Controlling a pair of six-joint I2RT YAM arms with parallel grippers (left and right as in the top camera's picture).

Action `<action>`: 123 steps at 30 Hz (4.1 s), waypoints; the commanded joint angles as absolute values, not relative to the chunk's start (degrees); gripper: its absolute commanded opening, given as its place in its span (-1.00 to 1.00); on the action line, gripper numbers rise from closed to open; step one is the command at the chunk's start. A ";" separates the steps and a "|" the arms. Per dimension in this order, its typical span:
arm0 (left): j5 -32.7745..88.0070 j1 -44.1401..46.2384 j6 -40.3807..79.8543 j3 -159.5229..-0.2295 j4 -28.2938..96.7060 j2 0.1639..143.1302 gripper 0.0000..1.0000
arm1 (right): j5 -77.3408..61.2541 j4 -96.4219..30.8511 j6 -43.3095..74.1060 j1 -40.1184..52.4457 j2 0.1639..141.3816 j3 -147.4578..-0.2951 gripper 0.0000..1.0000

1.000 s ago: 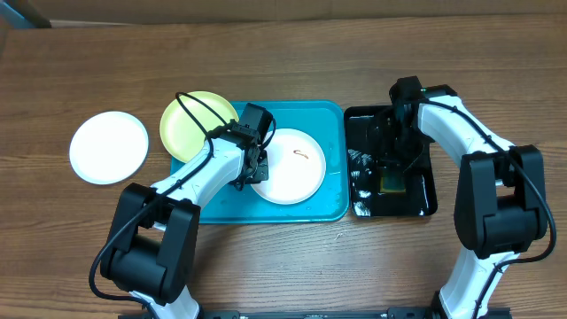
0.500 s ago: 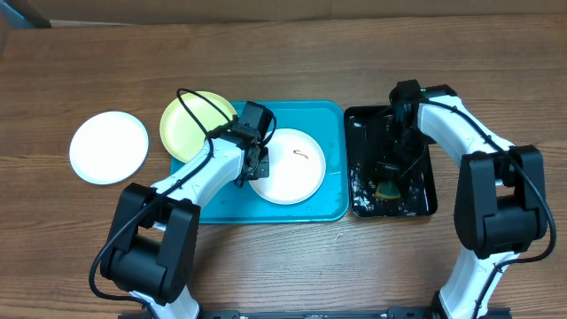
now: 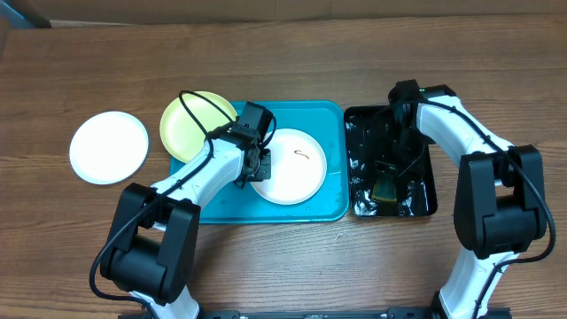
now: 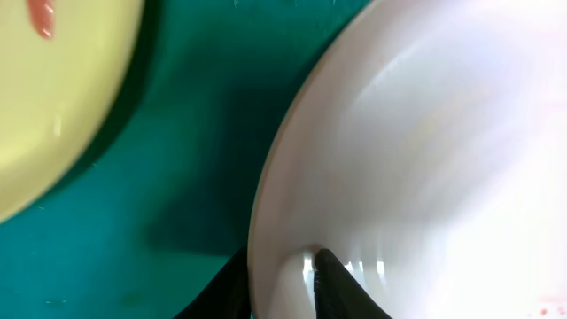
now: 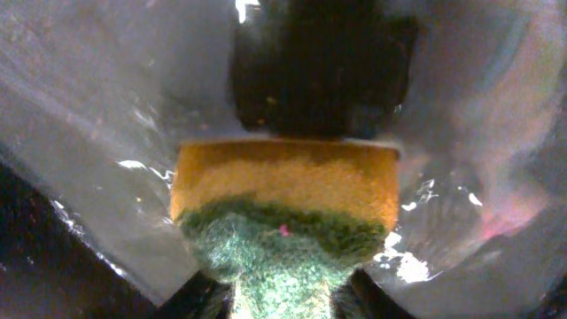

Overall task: Clean dirty plates on tray and stack at the side
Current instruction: 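Grasp the sponge with the right gripper and lift it from black tray, then scrub the white plate with the sponge held in the right gripper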

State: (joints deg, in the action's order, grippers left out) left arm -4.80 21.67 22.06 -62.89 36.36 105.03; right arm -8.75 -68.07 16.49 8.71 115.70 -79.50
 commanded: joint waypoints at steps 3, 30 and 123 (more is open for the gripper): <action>-3.22 21.41 20.95 -60.77 35.07 105.67 -0.53 | -9.17 -67.77 17.19 8.97 114.45 -80.97 -0.56; -1.61 20.93 18.39 -60.93 33.58 105.67 -0.92 | 5.63 -75.18 14.41 14.35 114.43 -92.99 -0.92; 3.70 14.37 23.11 -60.90 35.35 105.65 -0.92 | 8.36 -37.08 1.28 41.01 120.60 -80.42 -0.79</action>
State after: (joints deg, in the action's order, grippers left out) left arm 4.29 14.48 23.64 -61.84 34.89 104.55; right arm 16.12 -36.47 1.04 41.21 120.49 -82.74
